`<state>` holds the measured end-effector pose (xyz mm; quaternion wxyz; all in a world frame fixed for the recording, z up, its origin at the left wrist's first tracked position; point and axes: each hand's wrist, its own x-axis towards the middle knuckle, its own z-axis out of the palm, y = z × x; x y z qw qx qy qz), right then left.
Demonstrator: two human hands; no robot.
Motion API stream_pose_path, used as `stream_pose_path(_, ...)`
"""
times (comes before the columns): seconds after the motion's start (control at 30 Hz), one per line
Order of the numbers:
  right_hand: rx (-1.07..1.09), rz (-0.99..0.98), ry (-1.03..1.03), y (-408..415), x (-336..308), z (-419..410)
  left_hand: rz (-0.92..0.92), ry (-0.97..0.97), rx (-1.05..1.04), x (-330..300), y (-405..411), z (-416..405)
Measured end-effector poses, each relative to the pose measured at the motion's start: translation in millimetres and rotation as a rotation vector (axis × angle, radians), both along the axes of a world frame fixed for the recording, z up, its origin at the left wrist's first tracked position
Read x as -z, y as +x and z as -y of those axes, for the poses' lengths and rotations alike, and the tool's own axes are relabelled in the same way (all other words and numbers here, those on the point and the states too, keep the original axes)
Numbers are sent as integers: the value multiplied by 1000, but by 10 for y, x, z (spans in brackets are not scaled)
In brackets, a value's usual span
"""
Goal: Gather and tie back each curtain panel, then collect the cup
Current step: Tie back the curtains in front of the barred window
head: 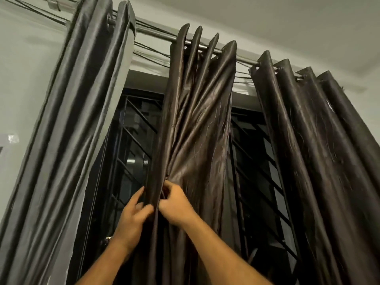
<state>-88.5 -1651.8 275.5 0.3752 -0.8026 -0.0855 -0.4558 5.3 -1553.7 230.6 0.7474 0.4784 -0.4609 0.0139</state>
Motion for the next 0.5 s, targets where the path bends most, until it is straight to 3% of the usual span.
stream_pose_path(0.07,-174,58,188,-81,-7,21,16,91,-77,-4,5,11)
stream_pose_path(0.13,-153,188,335,-180,-38,40,46,140,-74,-27,-34,9)
stream_pose_path(0.2,30,420,485,-267,-116,135,49,150,-38,-45,-67,-10)
stream_pose_path(0.27,361,635,631,-372,-269,285,43,171,-26,-64,-82,-42)
stream_pose_path(0.33,625,511,620,-495,-440,400,53,215,-24,-77,-62,-59)
stream_pose_path(0.37,624,382,608,-554,-517,460,65,229,-19,-90,-60,-63)
stream_pose_path(0.5,323,51,441,-647,-724,472,74,271,41,-156,-65,-56)
